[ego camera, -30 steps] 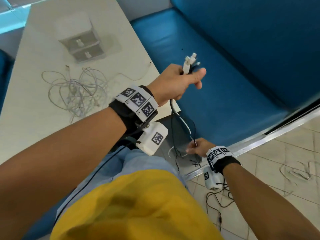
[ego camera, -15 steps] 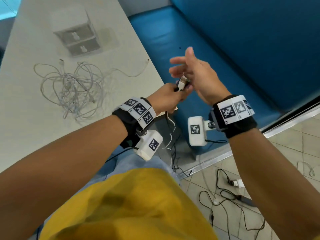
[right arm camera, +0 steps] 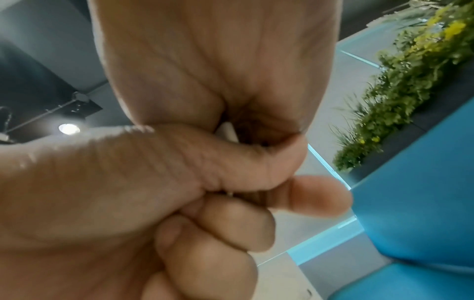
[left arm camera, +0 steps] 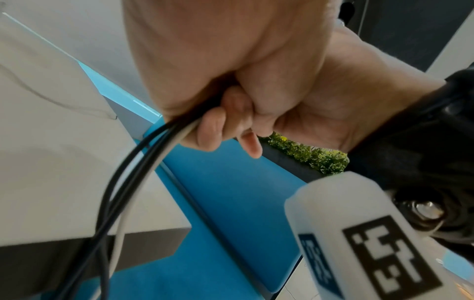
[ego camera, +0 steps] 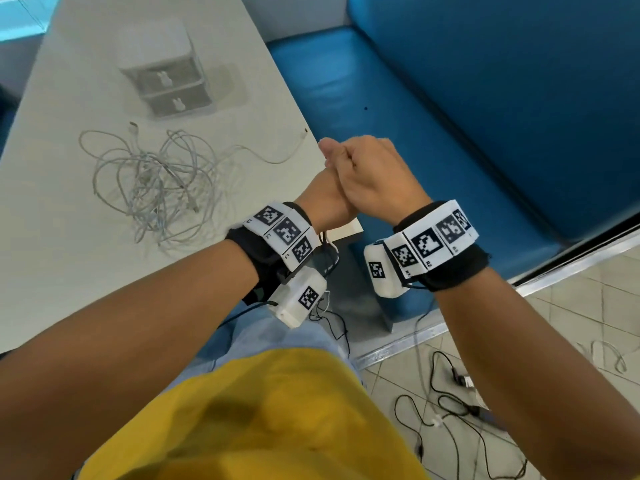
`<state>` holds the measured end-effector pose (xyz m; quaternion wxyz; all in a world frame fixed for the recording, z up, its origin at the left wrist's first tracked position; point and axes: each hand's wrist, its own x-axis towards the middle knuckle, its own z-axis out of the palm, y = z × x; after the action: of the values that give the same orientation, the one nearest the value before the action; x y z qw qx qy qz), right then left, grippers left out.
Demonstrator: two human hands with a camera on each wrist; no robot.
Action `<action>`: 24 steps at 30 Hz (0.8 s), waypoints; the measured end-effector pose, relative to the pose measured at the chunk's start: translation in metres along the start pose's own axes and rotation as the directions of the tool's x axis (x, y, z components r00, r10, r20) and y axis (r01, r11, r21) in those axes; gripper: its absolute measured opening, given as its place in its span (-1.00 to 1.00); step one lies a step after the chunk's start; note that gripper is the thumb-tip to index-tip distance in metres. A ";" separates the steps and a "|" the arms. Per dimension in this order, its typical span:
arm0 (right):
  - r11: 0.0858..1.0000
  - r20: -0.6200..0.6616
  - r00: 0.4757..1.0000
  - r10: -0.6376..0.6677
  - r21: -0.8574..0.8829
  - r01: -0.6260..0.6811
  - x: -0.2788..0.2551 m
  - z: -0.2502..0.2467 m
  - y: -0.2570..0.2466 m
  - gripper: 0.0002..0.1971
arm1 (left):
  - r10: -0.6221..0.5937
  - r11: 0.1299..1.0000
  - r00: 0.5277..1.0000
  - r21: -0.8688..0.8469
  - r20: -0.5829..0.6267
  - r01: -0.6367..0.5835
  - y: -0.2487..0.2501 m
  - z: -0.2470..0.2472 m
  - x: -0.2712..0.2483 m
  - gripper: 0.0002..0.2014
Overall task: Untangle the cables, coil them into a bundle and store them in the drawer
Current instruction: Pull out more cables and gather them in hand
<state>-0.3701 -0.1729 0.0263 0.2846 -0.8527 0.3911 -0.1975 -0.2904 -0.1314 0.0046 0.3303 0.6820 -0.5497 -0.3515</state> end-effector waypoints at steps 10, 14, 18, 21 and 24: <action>0.532 0.090 0.959 0.268 0.816 -0.225 0.021 0.012 -0.010 -0.33 | -0.177 0.845 0.932 -0.534 -0.316 -0.020 0.029 -0.030 0.009 -0.55; 0.531 0.262 0.928 0.264 0.764 -0.366 0.015 0.034 -0.016 -0.34 | -0.214 0.757 0.931 -0.653 -0.297 -0.034 0.024 -0.054 0.008 -0.51; 0.868 0.320 0.935 0.151 0.409 -0.280 0.001 0.061 0.011 -0.58 | -0.224 0.782 0.918 -0.623 -0.328 -0.032 0.012 -0.099 0.003 -0.54; 0.973 0.399 0.917 0.019 0.205 -0.110 -0.017 0.070 0.023 -0.73 | -0.250 0.812 0.913 -0.584 -0.324 0.015 -0.009 -0.137 -0.010 -0.55; 0.994 0.603 0.796 -0.048 0.105 -0.020 -0.022 0.078 0.007 -0.73 | -0.224 0.889 0.912 -0.457 -0.345 0.045 -0.035 -0.155 -0.027 -0.54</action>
<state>-0.3440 -0.1340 -0.0402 0.4378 -0.8576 0.2624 0.0624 -0.1455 -0.0889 0.0612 0.5520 0.6828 -0.3302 -0.3464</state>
